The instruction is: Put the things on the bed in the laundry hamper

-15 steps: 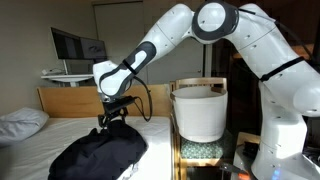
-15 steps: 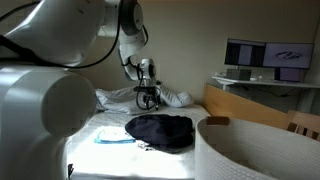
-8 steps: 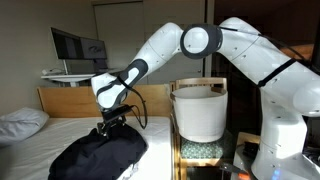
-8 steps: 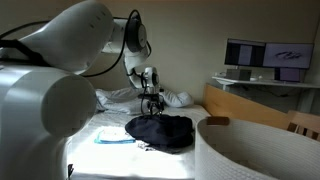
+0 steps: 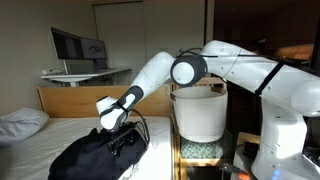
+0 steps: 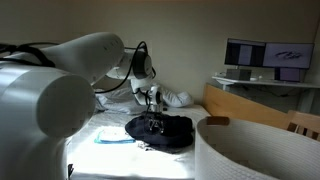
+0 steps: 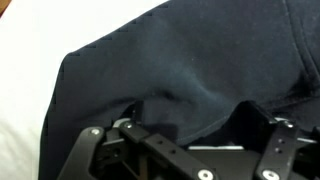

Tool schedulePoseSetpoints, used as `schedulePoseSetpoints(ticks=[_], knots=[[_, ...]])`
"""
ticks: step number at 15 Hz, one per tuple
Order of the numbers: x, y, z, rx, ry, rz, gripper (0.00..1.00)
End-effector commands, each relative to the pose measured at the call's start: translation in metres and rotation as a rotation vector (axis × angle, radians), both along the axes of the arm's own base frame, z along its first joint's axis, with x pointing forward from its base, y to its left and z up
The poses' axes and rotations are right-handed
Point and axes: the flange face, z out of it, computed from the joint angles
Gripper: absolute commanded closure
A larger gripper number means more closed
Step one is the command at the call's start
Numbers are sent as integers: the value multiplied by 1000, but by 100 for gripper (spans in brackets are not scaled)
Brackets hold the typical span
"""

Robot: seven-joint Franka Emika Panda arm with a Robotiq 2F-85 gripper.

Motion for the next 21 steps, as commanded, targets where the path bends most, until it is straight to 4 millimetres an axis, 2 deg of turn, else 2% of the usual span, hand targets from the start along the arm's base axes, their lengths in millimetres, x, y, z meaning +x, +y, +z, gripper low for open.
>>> schedulePoseSetpoints(ticks=[1, 3, 8, 9, 10, 19, 21], knots=[[2, -13, -34, 31, 93, 6, 0], [3, -18, -51, 10, 93, -11, 0], [1, -14, -69, -14, 129, -39, 0], [0, -15, -68, -12, 156, -40, 25], [0, -16, -69, -15, 169, -41, 26], [0, -9, -69, 19, 237, -36, 84], [1, -7, -68, 28, 244, -38, 92]])
